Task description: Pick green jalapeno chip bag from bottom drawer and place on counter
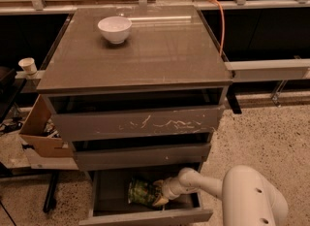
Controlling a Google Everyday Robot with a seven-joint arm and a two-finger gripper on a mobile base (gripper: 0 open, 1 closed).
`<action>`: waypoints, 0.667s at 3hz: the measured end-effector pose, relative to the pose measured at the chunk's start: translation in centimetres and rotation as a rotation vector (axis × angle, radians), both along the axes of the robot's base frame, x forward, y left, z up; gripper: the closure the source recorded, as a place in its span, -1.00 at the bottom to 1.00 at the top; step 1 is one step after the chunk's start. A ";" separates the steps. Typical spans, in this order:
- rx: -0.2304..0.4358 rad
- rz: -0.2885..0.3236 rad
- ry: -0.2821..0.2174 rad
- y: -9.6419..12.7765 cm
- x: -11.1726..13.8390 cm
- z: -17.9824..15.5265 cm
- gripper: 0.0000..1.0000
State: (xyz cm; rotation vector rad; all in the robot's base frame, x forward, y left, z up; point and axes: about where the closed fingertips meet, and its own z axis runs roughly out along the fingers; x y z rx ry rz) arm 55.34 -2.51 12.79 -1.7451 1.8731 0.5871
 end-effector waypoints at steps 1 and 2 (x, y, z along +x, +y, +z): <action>0.000 0.000 0.000 0.0 0.0 0.0 0.41; 0.000 0.000 0.000 0.0 0.0 0.0 1.00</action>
Offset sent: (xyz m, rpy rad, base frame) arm 0.0000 0.0000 0.0000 0.0000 0.0000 0.0000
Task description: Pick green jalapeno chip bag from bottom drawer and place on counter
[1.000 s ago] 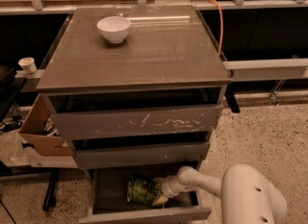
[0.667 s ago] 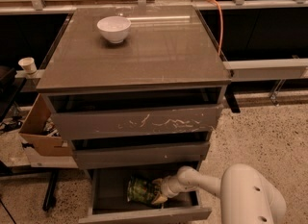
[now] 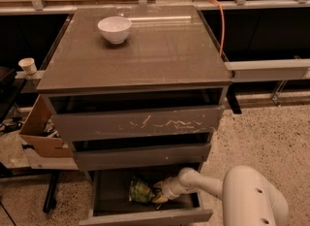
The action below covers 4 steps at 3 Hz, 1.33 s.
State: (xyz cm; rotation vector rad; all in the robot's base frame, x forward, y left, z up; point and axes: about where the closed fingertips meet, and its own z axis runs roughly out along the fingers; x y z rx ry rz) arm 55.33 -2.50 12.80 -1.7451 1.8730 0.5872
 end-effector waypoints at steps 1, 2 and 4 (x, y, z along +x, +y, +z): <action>0.002 0.006 -0.012 0.1 -0.5 1.4 1.00; 0.006 0.018 -0.022 0.2 -1.0 3.1 1.00; -0.011 0.096 -0.017 -0.9 -2.6 10.1 1.00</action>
Offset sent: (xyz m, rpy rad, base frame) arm -0.0119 -0.0009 0.0538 0.0088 -0.0418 0.0267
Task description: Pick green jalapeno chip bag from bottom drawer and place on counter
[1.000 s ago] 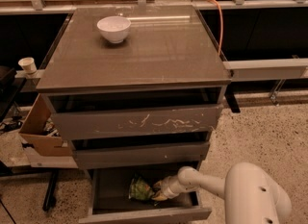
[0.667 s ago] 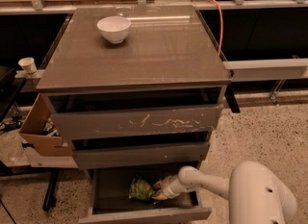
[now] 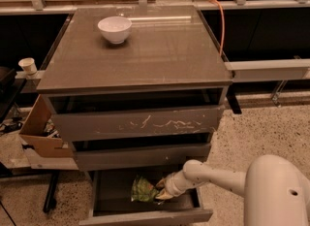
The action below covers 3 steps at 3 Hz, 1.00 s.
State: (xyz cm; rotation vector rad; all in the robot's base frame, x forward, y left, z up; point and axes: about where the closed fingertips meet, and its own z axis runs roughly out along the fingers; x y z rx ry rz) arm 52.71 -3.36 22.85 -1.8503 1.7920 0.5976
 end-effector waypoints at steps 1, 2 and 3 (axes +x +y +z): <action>-0.018 0.024 -0.013 -0.8 -0.7 5.6 1.00; -0.015 0.043 -0.079 -1.1 -1.8 13.7 1.00; -0.033 0.052 -0.116 -1.4 -1.0 15.9 1.00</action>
Offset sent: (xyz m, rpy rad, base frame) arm -0.0275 -0.0182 0.2573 -0.0171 -0.1867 0.0669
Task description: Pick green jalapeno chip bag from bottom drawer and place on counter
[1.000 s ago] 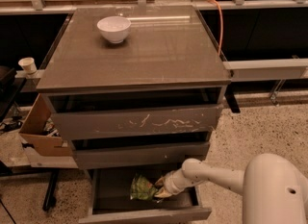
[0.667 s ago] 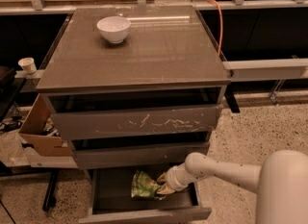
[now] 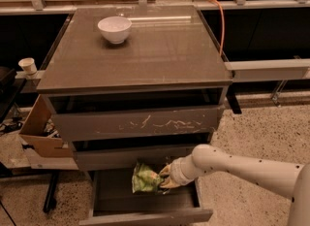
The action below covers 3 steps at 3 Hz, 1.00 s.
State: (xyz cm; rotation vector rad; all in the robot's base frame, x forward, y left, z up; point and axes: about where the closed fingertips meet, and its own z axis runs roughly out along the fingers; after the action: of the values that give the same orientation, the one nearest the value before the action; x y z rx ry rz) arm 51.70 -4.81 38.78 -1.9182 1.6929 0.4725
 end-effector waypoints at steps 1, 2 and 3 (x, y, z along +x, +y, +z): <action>0.001 0.000 0.002 0.0 -0.1 -0.1 1.00; 0.001 -0.020 0.013 0.0 -0.1 0.8 1.00; 0.002 -0.123 0.020 -1.0 -0.9 4.9 1.00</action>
Offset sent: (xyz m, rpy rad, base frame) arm 0.0005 -0.0034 0.0259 -0.0008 0.0257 -0.0590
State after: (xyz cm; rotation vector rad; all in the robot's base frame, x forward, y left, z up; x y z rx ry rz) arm 50.76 -5.80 43.64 -1.8008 1.8094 0.4474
